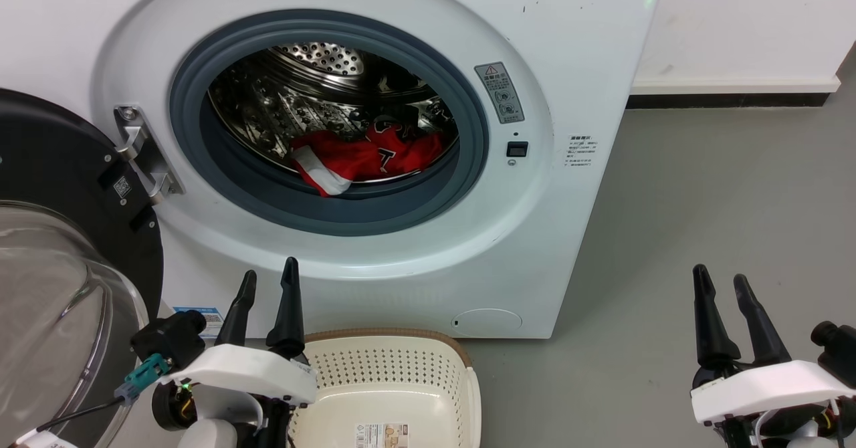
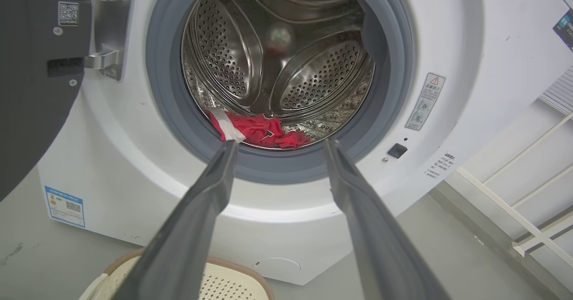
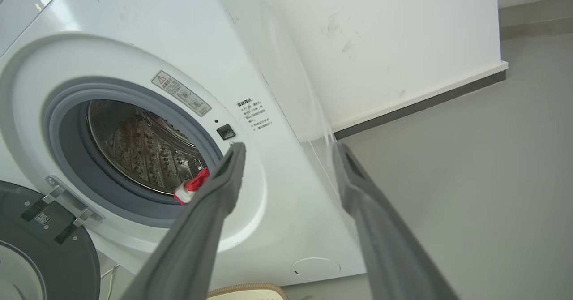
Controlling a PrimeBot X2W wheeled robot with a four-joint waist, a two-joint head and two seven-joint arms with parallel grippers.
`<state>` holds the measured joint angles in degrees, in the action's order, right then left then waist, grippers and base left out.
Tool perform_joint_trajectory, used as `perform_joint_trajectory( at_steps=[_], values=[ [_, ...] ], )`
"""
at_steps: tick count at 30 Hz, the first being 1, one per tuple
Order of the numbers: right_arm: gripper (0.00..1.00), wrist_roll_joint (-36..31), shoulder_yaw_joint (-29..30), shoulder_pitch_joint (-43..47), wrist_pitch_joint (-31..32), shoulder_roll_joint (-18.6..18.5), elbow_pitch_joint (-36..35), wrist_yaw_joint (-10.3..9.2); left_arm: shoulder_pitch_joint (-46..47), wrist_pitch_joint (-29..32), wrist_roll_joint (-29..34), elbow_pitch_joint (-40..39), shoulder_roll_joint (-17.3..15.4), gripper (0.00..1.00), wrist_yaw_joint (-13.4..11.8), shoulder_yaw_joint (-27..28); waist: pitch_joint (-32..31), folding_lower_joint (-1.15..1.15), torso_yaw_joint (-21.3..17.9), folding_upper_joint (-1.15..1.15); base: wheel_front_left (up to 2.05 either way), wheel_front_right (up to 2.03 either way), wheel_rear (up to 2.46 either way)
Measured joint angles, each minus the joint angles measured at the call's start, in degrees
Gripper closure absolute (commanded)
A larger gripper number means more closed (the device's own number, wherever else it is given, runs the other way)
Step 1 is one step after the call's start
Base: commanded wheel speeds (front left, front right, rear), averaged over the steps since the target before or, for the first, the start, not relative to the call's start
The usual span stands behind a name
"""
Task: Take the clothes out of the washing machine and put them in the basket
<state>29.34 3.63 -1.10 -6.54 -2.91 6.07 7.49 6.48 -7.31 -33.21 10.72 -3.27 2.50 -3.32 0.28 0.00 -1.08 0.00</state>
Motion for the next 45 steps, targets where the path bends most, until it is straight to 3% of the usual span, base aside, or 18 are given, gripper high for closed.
perform_joint_trajectory(
  at_steps=[35,45],
  values=[
    [0.00,-20.9,-1.0,1.5,-1.2,0.0,-1.6,0.01,0.9,-5.0,20.6,0.9,-1.5,0.00,-3.8,-3.3,-0.3,0.00,0.2,0.00,0.00,0.00,0.00],
    [0.00,-24.7,-1.4,1.8,-1.5,0.0,-1.5,0.01,0.8,-6.1,23.7,1.1,-1.4,0.00,-4.2,-3.4,-0.3,0.00,0.6,0.00,0.00,0.00,0.00]
  ],
)
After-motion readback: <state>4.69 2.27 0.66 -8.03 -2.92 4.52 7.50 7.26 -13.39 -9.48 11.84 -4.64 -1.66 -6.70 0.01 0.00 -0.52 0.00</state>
